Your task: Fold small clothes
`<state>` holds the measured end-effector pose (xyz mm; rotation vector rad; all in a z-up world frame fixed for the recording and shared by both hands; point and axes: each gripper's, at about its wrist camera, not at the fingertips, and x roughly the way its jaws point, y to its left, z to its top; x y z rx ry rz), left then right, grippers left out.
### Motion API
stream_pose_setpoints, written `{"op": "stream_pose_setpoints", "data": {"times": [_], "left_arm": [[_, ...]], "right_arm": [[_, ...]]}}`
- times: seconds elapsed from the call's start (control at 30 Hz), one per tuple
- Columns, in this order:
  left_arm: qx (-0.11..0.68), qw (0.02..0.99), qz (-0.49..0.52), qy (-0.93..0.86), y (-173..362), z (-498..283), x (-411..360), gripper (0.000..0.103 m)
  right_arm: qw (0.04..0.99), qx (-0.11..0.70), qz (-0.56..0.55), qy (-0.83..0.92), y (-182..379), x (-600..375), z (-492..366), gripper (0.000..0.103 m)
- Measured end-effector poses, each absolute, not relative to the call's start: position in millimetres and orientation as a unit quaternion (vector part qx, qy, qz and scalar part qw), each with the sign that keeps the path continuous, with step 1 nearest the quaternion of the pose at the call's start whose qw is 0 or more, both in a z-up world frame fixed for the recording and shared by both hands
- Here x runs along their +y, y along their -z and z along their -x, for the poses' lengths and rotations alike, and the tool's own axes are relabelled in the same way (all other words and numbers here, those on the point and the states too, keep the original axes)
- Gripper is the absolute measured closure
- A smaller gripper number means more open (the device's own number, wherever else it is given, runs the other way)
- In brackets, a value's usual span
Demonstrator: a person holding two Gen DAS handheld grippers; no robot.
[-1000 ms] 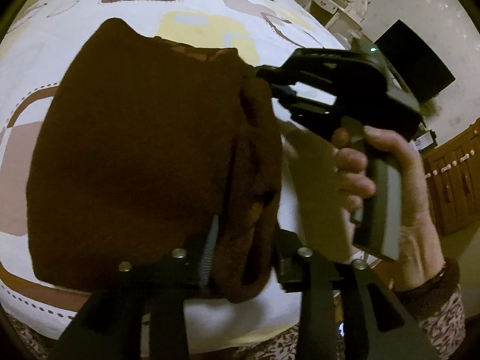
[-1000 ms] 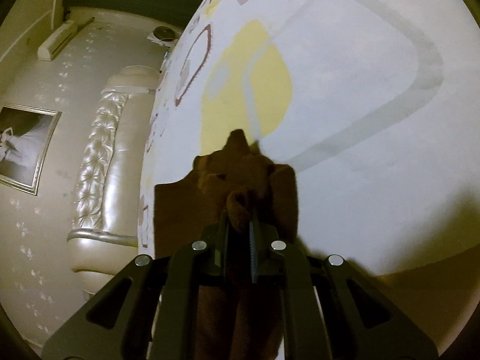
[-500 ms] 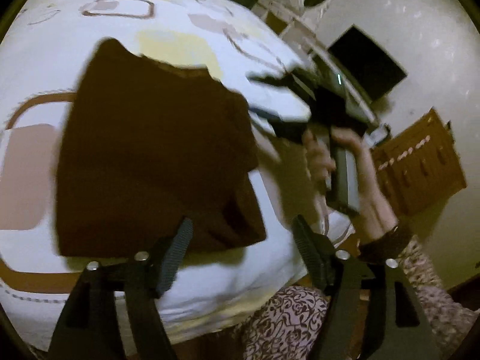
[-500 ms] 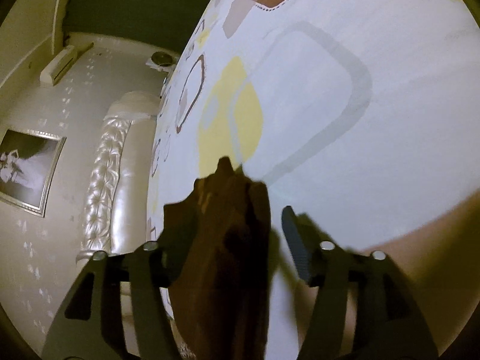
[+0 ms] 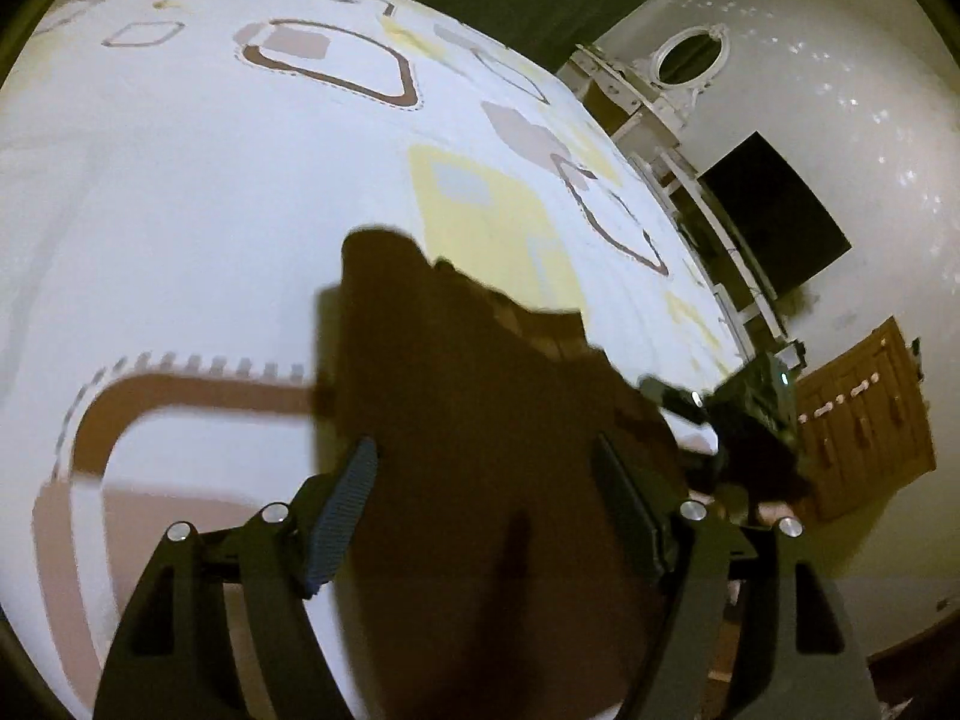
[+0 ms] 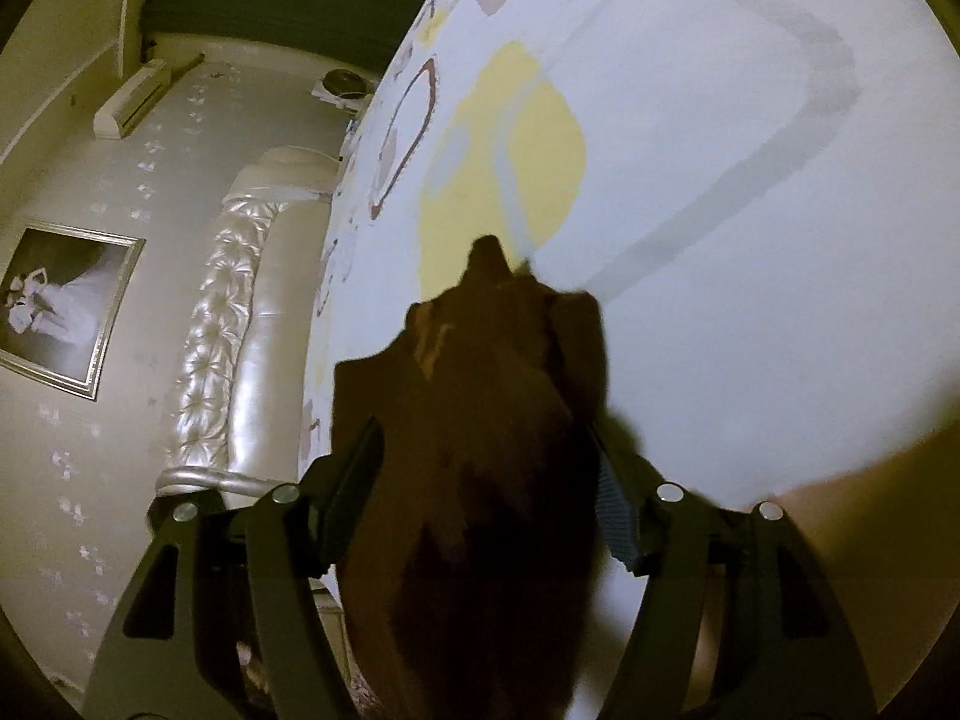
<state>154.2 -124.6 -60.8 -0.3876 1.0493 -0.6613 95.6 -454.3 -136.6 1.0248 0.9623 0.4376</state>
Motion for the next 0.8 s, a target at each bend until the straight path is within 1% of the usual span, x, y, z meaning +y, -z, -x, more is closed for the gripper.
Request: {"op": "stream_pose_setpoints", "data": {"times": [0.03, 0.13, 0.37, 0.43, 0.53, 0.63, 0.73, 0.8], "left_arm": [[0.488, 0.795, 0.183, 0.311, 63.2, -160.8, -123.8, 0.03], [0.494, 0.78, 0.199, 0.328, 74.3, -182.1, -121.7, 0.029], [0.501, 0.743, 0.262, 0.358, 103.4, -212.9, -109.4, 0.029], [0.5, 0.741, 0.274, 0.355, 105.0, -214.9, -104.8, 0.033], [0.493, 0.731, 0.326, 0.341, 104.8, -209.9, -83.5, 0.034], [0.496, 0.742, 0.313, 0.323, 107.3, -204.7, -72.0, 0.034], [0.502, 0.749, 0.282, 0.328, 107.7, -201.0, -76.7, 0.033], [0.501, 0.757, 0.261, 0.329, 104.4, -202.8, -84.5, 0.029]], "right_arm": [[0.74, 0.436, -0.47, -0.205, 137.3, -453.4, -98.3, 0.034], [0.74, 0.428, -0.472, -0.214, 136.9, -451.6, -101.6, 0.032], [0.756, 0.425, -0.438, -0.238, 134.4, -435.6, -110.7, 0.032], [0.76, 0.428, -0.426, -0.241, 133.3, -429.4, -114.1, 0.032], [0.767, 0.434, -0.406, -0.243, 130.9, -421.6, -116.7, 0.032], [0.763, 0.431, -0.41, -0.254, 132.0, -424.5, -116.4, 0.032], [0.753, 0.418, -0.434, -0.265, 134.8, -431.4, -116.0, 0.032], [0.748, 0.41, -0.447, -0.27, 135.7, -433.6, -116.6, 0.032]]}}
